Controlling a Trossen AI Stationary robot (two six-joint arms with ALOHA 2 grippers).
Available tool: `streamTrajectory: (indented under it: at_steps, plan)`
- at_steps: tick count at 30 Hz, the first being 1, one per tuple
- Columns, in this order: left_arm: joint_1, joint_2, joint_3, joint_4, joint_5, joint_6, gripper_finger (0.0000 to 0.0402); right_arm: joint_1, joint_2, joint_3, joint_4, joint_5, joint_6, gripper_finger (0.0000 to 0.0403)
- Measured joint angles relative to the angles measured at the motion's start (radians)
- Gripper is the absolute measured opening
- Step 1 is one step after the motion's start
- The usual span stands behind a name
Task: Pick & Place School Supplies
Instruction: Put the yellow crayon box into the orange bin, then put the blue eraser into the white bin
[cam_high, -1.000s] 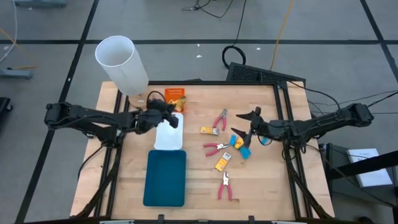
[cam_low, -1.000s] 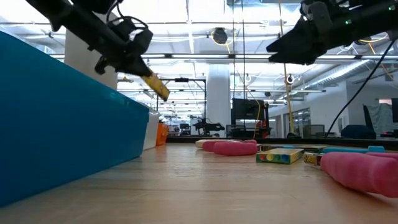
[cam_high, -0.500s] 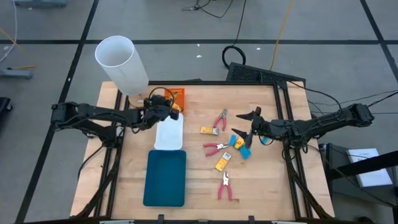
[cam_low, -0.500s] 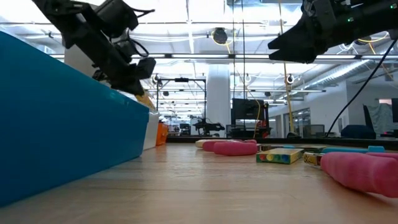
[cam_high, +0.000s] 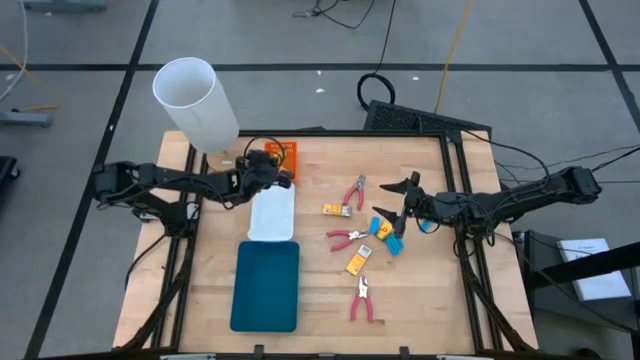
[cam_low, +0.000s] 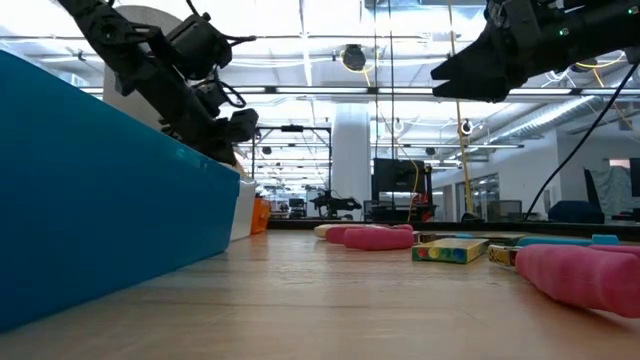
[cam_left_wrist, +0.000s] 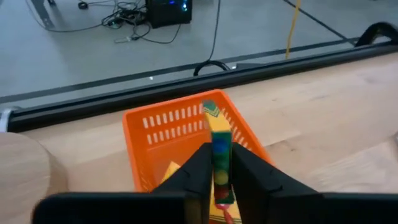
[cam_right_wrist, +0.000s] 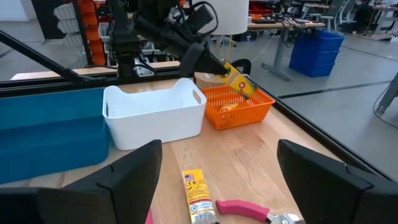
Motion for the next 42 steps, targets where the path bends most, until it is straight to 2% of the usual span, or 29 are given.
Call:
streamTrajectory:
  at_steps: [8,13,15,18,21,25,27,30,34,38,42]
  plan:
    - [0.005,-0.001,0.0,0.005,0.007,0.018,0.0169,0.0,0.0,0.0,-0.002,0.0,0.0,0.0308]
    - [0.005,-0.001,0.0,0.022,0.009,0.021,0.0215,0.0,0.0,0.0,-0.003,0.0,0.0,0.0308]
    - [0.002,-0.001,0.0,0.04,0.019,0.022,0.0226,0.0,0.0,0.0,-0.004,0.0,0.0,0.0308]
    - [-0.005,-0.006,0.0,0.087,0.086,0.057,0.0235,0.0,0.0,0.001,-0.017,-0.03,0.0,0.0308]
    - [-0.013,-0.02,0.0,0.145,0.183,0.123,0.0236,0.001,0.0,0.001,-0.038,-0.111,-0.002,0.0308]
    - [-0.026,-0.046,0.001,0.198,0.275,0.149,0.0237,0.027,0.0,0.007,-0.085,-0.209,0.076,0.0308]
    - [-0.034,-0.045,0.002,0.217,0.299,0.149,0.0237,0.052,0.0,0.045,-0.193,-0.206,0.099,0.0308]
    - [-0.045,-0.044,0.0,0.254,0.32,0.148,0.0237,0.077,0.016,0.154,-0.493,-0.153,0.184,0.0308]
    - [-0.054,-0.035,0.0,0.258,0.324,0.146,0.0237,0.07,0.071,0.304,-0.972,-0.073,0.513,0.0308]
    - [-0.057,-0.036,0.0,0.267,0.324,0.146,0.0237,0.026,0.147,0.361,-1.327,-0.144,0.885,0.0308]
    - [-0.056,-0.036,0.0,0.267,0.323,0.149,0.0237,-0.018,0.224,0.342,-1.471,-0.271,1.089,0.0308]
